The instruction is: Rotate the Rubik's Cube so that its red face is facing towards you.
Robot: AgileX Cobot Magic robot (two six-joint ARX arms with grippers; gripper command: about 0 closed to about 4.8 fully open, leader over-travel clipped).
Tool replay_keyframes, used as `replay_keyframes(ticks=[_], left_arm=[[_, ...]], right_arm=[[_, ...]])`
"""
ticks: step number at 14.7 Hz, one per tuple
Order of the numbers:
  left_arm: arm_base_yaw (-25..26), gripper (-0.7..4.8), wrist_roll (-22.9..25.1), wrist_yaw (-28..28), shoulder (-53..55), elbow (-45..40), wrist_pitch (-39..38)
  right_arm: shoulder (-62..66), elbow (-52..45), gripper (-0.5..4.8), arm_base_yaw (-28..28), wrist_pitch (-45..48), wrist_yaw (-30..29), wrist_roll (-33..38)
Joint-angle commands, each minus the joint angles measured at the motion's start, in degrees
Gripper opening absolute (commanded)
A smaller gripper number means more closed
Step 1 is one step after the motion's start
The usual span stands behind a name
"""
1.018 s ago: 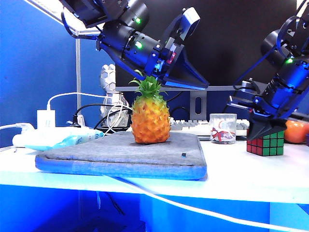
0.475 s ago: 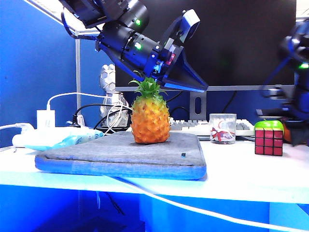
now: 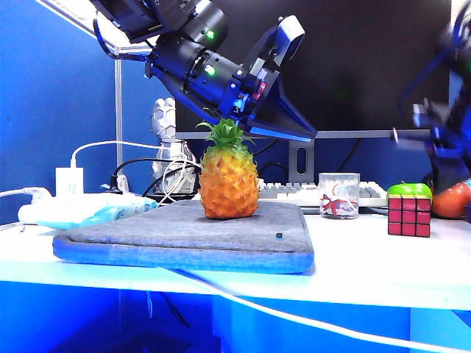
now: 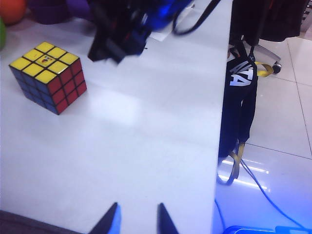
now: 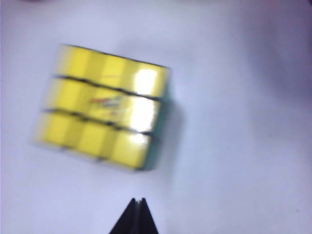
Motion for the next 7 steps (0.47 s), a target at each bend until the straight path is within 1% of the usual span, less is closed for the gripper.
replay_keyframes(ticks=[1, 3, 6, 7], left_arm=[[-0.07, 1.11, -0.07, 0.46, -0.13, 0.13, 0.37], [-0.07, 1.11, -0.26, 0.46, -0.13, 0.13, 0.33], [-0.07, 1.11, -0.24, 0.61, -0.13, 0.13, 0.35], [-0.07, 1.11, -0.24, 0.63, -0.13, 0.13, 0.42]], right_arm=[[-0.9, 0.37, -0.06, 0.37, 1.01, -0.85, -0.2], [-0.48, 0.33, -0.06, 0.44, -0.7, -0.9, -0.42], [-0.28, 0.33, -0.06, 0.37, -3.54, -5.2, -0.44], [0.24, 0.31, -0.06, 0.35, -3.32, -5.18, -0.44]])
